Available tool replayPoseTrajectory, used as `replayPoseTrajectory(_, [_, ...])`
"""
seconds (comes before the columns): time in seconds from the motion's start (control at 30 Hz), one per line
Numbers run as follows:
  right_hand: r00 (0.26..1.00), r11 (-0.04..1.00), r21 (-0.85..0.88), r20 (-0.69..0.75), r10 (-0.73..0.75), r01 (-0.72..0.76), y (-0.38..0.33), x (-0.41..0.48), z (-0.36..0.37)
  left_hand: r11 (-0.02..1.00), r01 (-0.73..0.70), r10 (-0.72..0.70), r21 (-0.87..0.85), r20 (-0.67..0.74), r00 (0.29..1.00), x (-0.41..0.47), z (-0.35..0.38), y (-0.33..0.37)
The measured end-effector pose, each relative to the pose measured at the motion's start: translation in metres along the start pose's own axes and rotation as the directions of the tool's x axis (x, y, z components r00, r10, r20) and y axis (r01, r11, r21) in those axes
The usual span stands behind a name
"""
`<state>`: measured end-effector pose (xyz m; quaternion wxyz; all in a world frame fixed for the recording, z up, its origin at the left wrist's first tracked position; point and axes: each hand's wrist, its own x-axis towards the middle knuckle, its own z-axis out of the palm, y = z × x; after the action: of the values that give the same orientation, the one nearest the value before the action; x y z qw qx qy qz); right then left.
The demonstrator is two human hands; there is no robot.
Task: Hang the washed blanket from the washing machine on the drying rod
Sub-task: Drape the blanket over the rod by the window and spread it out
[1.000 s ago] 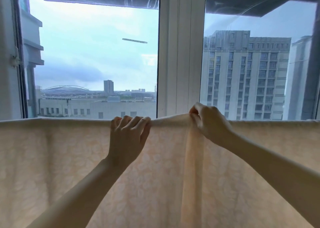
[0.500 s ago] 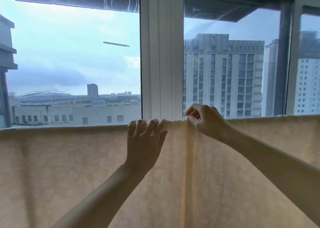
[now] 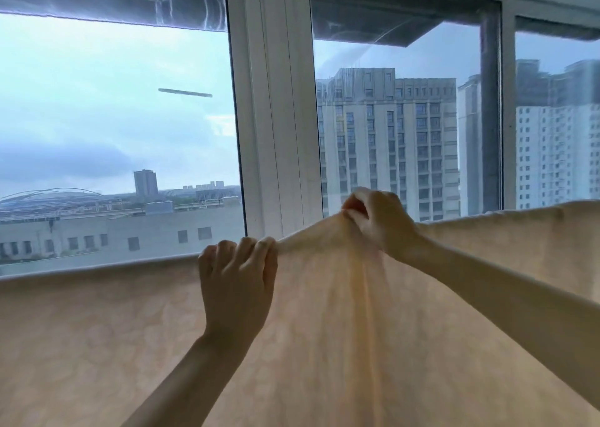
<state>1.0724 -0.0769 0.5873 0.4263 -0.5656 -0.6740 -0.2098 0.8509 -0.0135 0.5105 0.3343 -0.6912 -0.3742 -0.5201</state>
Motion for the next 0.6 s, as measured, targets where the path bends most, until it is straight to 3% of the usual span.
replayPoseTrajectory(0.2, [0.992, 0.991, -0.047, -0.025, 0.127, -0.128, 0.037, -0.006, -0.026, 0.999, 0.035, -0.034, -0.012, 0.068, 0.997, 0.003, -0.001, 0.017])
replayPoseTrajectory(0.4, [0.995, 0.995, -0.001, -0.006, 0.096, -0.096, 0.053, -0.011, -0.027, 0.99, -0.11, 0.123, -0.088, 0.149, 0.981, 0.012, 0.006, 0.064])
replayPoseTrajectory(0.6, [0.99, 0.994, 0.045, 0.104, 0.095, -0.1, 0.079, -0.002, -0.033, 0.991, -0.098, 0.116, -0.089, 0.215, 0.97, 0.024, 0.016, 0.098])
